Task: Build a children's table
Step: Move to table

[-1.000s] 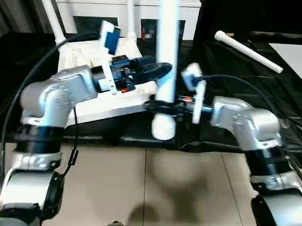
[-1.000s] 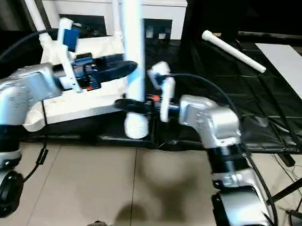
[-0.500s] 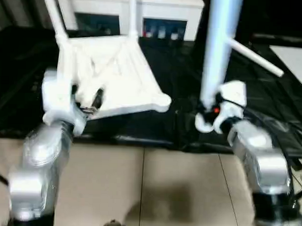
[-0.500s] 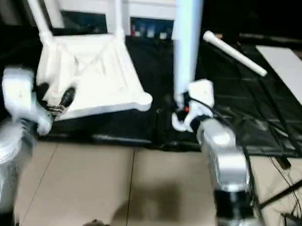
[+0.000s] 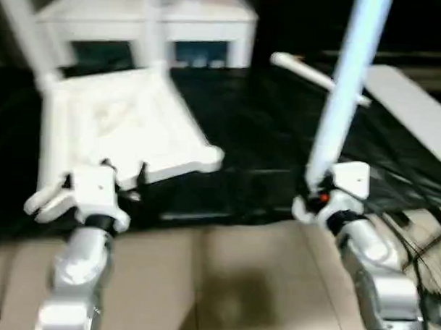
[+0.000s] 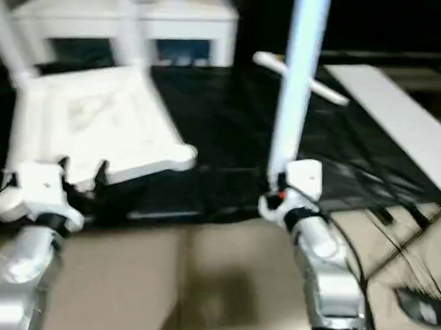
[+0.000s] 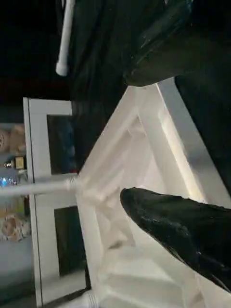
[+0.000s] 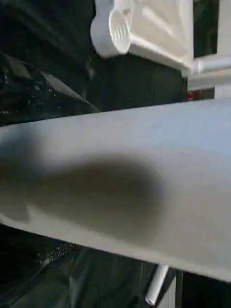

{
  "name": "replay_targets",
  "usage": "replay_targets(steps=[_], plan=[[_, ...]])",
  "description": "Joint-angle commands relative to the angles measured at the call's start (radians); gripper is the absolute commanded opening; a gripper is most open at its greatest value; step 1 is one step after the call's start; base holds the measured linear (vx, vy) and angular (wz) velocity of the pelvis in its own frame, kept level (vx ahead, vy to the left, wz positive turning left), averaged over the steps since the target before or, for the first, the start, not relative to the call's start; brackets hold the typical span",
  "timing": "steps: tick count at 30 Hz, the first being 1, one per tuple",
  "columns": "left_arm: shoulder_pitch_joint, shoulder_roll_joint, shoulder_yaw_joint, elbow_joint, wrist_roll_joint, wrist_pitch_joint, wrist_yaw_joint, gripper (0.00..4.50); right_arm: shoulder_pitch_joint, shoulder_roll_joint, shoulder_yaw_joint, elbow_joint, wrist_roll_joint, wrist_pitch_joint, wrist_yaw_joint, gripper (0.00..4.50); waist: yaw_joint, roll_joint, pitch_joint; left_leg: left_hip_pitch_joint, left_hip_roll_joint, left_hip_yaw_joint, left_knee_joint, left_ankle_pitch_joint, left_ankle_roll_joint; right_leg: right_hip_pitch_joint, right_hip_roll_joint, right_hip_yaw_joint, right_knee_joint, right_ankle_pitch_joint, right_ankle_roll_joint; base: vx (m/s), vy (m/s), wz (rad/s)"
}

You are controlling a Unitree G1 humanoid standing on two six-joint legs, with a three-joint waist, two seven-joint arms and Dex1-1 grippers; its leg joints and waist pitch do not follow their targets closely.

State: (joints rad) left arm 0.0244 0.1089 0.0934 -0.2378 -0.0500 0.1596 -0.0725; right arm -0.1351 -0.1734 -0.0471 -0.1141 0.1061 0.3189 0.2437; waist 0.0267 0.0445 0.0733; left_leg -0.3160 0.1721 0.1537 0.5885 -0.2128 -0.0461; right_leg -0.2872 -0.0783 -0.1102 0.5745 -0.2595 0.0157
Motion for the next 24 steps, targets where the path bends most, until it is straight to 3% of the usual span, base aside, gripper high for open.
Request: replay_targets(steps=[1,2,3,4,5,6,7,8,9,10,11,12,13,14,15,16,17,18,19,20,21,22,23,24], plan=[[-0.007,0.002,0.005,0.015,0.015,-0.019,0.018,3.78,-0.027,0.003,0.024,-0.013,0.008,-0.018,0.014,1.87,-0.001,0.0,-0.062,0.008,0.035,-0.02,-0.088,-0.426,0.026,0.027,-0.044,0.043,-0.105,-0.512,-0.085,0.108,0.005,-0.01],[-0.007,0.002,0.005,0.015,0.015,-0.019,0.018,3.78,-0.027,0.003,0.024,-0.013,0.008,-0.018,0.014,1.87,-0.005,0.002,-0.064,0.02,0.041,-0.025,-0.093,-0.448,0.032,0.021,-0.037,0.043,-0.095,-0.451,-0.115,0.108,0.005,-0.01],[-0.008,0.0,0.003,0.017,0.019,-0.026,0.02,3.78,-0.029,0.001,0.028,-0.015,0.013,-0.017,0.022,1.87,-0.012,0.005,-0.069,0.044,0.054,-0.034,-0.103,-0.469,0.05,0.012,-0.027,0.045,-0.073,-0.314,-0.18,0.131,0.002,0.04],[-0.007,-0.003,0.002,0.021,0.017,-0.036,0.019,3.78,-0.03,-0.002,0.032,-0.019,0.011,-0.017,0.03,1.87,-0.02,0.002,-0.066,0.048,0.057,-0.037,-0.108,-0.479,0.075,0.013,-0.025,0.046,-0.06,-0.244,-0.22,0.123,-0.002,0.07],[-0.007,-0.003,0.001,0.021,0.018,-0.038,0.02,3.78,-0.03,-0.002,0.033,-0.019,0.012,-0.017,0.032,1.87,-0.017,0.001,-0.066,0.054,0.052,-0.03,-0.105,-0.481,0.085,0.012,-0.029,0.05,-0.063,-0.233,-0.238,0.123,-0.002,0.07],[-0.005,-0.008,-0.01,0.025,0.027,-0.052,0.02,3.78,-0.034,-0.009,0.045,-0.022,0.008,-0.014,0.053,1.87,-0.012,-0.012,-0.069,0.049,0.038,-0.01,-0.093,-0.448,0.1,0.026,-0.04,0.064,-0.07,-0.219,-0.276,0.147,-0.012,0.11],[-0.004,-0.009,-0.015,0.025,0.031,-0.055,0.02,3.78,-0.036,-0.013,0.05,-0.022,0.004,-0.013,0.058,1.87,0.003,-0.016,-0.081,0.002,0.009,0.006,-0.072,-0.289,0.131,0.079,-0.047,0.079,-0.078,-0.164,-0.275,0.154,-0.01,0.09],[-0.004,-0.009,-0.022,0.024,0.037,-0.058,0.021,3.78,-0.039,-0.016,0.052,-0.019,0.014,-0.007,0.07,1.87,0.013,-0.017,-0.084,-0.013,0.002,0.01,-0.062,-0.22,0.145,0.093,-0.051,0.081,-0.084,-0.166,-0.264,0.154,-0.01,0.09],[-0.004,-0.008,-0.024,0.022,0.039,-0.058,0.021,3.78,-0.044,-0.013,0.049,-0.015,0.018,-0.007,0.067,1.87,0.028,-0.027,-0.088,-0.083,-0.028,0.0,-0.02,-0.094,0.257,0.144,-0.078,0.071,-0.107,-0.182,-0.193,0.157,0.002,0.23],[-0.004,-0.008,-0.024,0.021,0.039,-0.058,0.021,3.78,-0.044,-0.013,0.049,-0.014,0.019,-0.007,0.067,1.87,0.039,-0.024,-0.097,-0.131,-0.036,-0.018,0.029,0.002,0.353,0.177,-0.127,0.047,-0.127,-0.191,-0.112,0.18,0.021,0.56],[-0.005,-0.008,-0.025,0.02,0.04,-0.058,0.021,3.78,-0.049,-0.011,0.047,-0.009,0.021,-0.007,0.064,1.87,0.034,-0.016,-0.095,-0.128,-0.031,-0.024,0.028,0.031,0.365,0.169,-0.12,0.027,-0.129,-0.189,-0.086,0.18,0.021,0.56],[-0.006,-0.007,-0.023,0.02,0.039,-0.059,0.023,3.78,-0.055,-0.012,0.047,-0.002,0.02,-0.01,0.061,1.87,0.017,0.008,-0.102,-0.07,-0.032,-0.052,0.002,0.123,0.405,0.146,-0.039,-0.035,-0.102,-0.109,-0.043,0.187,0.035,0.72],[-0.006,-0.007,-0.023,0.02,0.039,-0.059,0.023,3.78,-0.055,-0.012,0.047,-0.002,0.02,-0.01,0.061,1.87,-0.037,0.043,-0.119,0.15,0.001,-0.199,-0.003,0.229,0.586,-0.027,0.077,-0.077,0.046,-0.161,0.029,0.328,-0.062,0.57],[-0.004,-0.004,-0.021,0.019,0.04,-0.06,0.024,3.78,-0.057,-0.012,0.049,0.0,0.022,-0.01,0.064,1.87,-0.077,0.03,-0.128,0.208,0.046,-0.275,-0.004,0.348,0.696,-0.099,0.074,-0.049,0.108,-0.26,0.071,0.328,-0.062,0.57],[-0.002,-0.002,-0.018,0.02,0.041,-0.063,0.025,3.78,-0.058,-0.015,0.056,0.001,0.026,-0.006,0.076,1.87,-0.057,0.027,-0.113,0.192,0.061,-0.352,-0.005,0.58,0.736,-0.147,0.042,0.001,0.165,-0.292,0.082,0.302,-0.159,0.31],[-0.001,-0.001,-0.015,0.022,0.041,-0.065,0.025,3.78,-0.056,-0.02,0.07,0.0,0.02,-0.012,0.091,1.87,-0.062,0.011,-0.098,0.142,0.037,-0.376,-0.04,0.52,0.639,-0.153,0.02,0.058,0.193,-0.213,0.097,0.066,-0.147,0.14],[0.0,-0.001,-0.013,0.022,0.043,-0.067,0.025,3.78,-0.052,-0.02,0.078,-0.002,0.024,-0.01,0.105,1.87,-0.074,0.001,-0.102,0.158,0.049,-0.314,-0.027,0.455,0.494,-0.178,0.001,0.089,0.18,-0.111,0.075,0.066,-0.147,0.14],[0.002,0.0,-0.012,0.022,0.044,-0.07,0.025,3.78,-0.043,-0.018,0.086,-0.007,0.032,-0.002,0.117,1.87,-0.049,-0.037,-0.075,0.09,-0.018,-0.242,-0.07,0.194,0.346,-0.127,-0.01,0.123,0.109,0.068,0.012,-0.063,-0.119,0.09],[0.002,0.001,-0.012,0.022,0.044,-0.07,0.026,3.78,-0.042,-0.017,0.086,-0.007,0.034,0.0,0.118,1.87,-0.026,-0.093,-0.078,0.075,-0.118,-0.166,-0.027,-0.054,0.284,-0.041,-0.023,0.202,-0.002,0.055,0.031,0.046,-0.12,0.22],[0.002,0.003,-0.013,0.022,0.044,-0.071,0.026,3.78,-0.04,-0.013,0.085,-0.007,0.04,0.006,0.118,1.87,0.006,-0.129,-0.053,-0.011,-0.167,-0.108,0.069,-0.166,0.262,0.028,-0.059,0.266,-0.069,-0.184,0.102,0.046,-0.12,0.22],[0.002,0.007,-0.013,0.022,0.042,-0.071,0.024,3.78,-0.037,-0.01,0.087,-0.007,0.039,0.005,0.115,1.87,0.014,-0.092,-0.076,-0.063,-0.143,-0.103,0.18,-0.111,0.166,0.09,-0.103,0.305,-0.045,-0.272,0.012,0.199,-0.083,0.2],[0.002,0.007,-0.013,0.022,0.042,-0.071,0.024,3.78,-0.037,-0.01,0.087,-0.007,0.039,0.005,0.115,1.87,0.013,-0.098,-0.062,-0.085,-0.135,-0.104,0.186,-0.071,0.145,0.094,-0.092,0.283,-0.043,-0.237,0.01,0.186,-0.04,-0.01],[0.002,0.009,-0.011,0.022,0.042,-0.071,0.023,3.78,-0.037,-0.009,0.089,-0.007,0.038,0.005,0.116,1.87,0.017,-0.081,-0.062,-0.094,-0.122,-0.102,0.187,-0.01,0.106,0.094,-0.097,0.263,-0.057,-0.172,-0.053,0.186,-0.04,-0.01],[0.002,0.009,-0.01,0.022,0.043,-0.071,0.022,3.78,-0.037,-0.009,0.089,-0.007,0.039,0.006,0.116,1.87,0.019,-0.072,-0.06,-0.098,-0.109,-0.103,0.178,0.031,0.092,0.087,-0.097,0.248,-0.072,-0.18,-0.109,0.162,-0.017,-0.05]])
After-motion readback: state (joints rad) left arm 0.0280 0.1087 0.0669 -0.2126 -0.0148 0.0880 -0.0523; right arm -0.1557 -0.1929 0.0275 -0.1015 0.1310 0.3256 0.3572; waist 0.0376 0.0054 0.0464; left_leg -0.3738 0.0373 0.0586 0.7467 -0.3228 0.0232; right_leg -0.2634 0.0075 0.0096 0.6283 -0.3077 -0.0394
